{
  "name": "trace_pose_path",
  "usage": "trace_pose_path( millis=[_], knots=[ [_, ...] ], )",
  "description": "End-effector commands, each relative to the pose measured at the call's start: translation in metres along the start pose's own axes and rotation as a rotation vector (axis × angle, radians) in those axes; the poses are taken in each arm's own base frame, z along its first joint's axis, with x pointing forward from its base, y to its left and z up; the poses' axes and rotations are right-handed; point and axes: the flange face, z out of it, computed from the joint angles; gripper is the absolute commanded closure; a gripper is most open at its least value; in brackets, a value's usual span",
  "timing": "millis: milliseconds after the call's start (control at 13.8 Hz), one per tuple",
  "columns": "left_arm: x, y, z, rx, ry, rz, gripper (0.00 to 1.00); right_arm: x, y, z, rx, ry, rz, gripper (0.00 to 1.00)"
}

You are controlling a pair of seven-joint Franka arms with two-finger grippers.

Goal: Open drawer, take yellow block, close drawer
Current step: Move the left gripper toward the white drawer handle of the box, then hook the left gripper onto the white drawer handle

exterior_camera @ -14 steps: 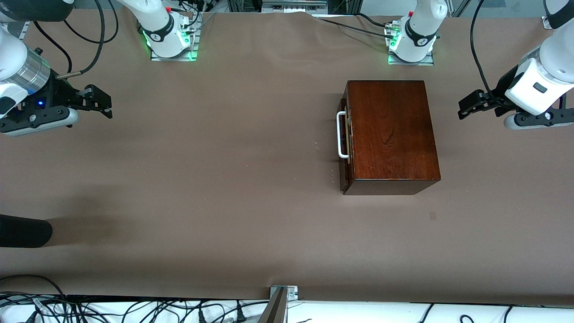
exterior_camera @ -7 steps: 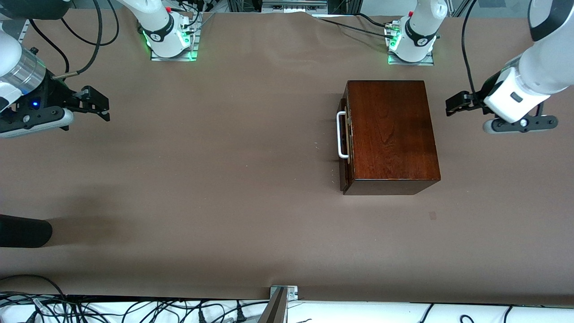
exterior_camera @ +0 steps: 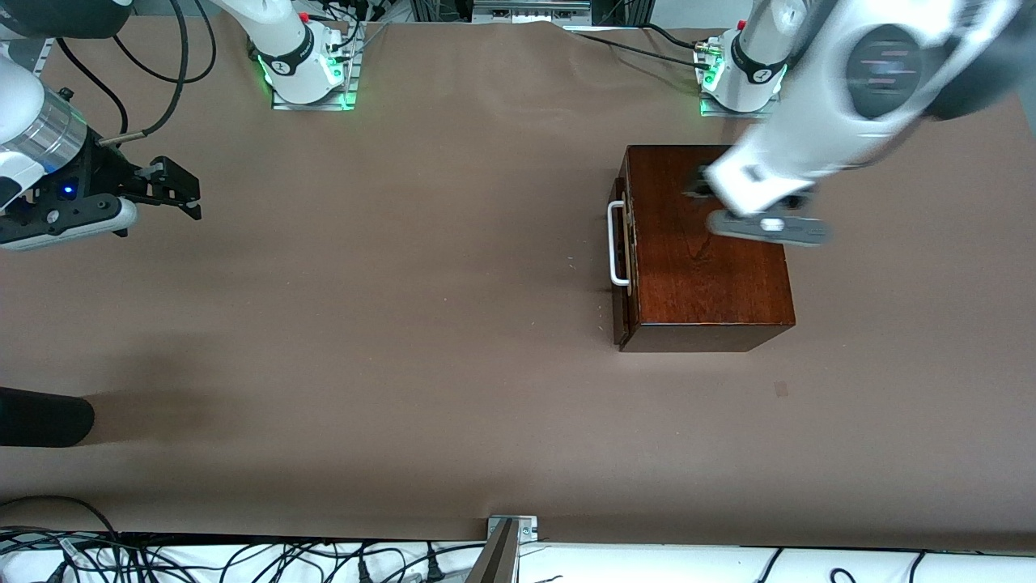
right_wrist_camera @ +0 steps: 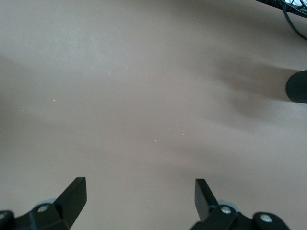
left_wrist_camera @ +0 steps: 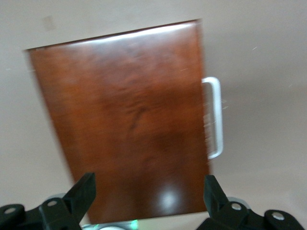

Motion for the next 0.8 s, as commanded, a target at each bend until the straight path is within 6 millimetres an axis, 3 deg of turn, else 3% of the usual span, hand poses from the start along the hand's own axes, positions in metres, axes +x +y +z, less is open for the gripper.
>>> trace_pose_path(
  millis=[0, 145, 289, 506, 723],
  knots=[
    [0.012, 0.071, 0.025, 0.01, -0.004, -0.073, 0.0, 0.001, 0.002, -0.006, 0.018, 0.0, 0.004, 0.0],
    [0.014, 0.106, 0.051, 0.031, 0.03, -0.074, 0.0, 0.001, 0.002, -0.006, 0.017, 0.002, 0.004, 0.0],
    [0.011, 0.138, 0.09, 0.065, -0.003, -0.037, 0.0, 0.001, 0.002, -0.005, 0.018, 0.0, 0.002, 0.0],
    [0.018, 0.151, 0.123, 0.077, 0.009, -0.018, 0.0, 0.001, 0.002, -0.005, 0.018, -0.001, 0.004, 0.0],
    [0.016, 0.144, 0.168, 0.18, 0.028, -0.002, 0.0, 0.0, 0.003, -0.003, 0.018, -0.006, 0.007, 0.0]
  ],
)
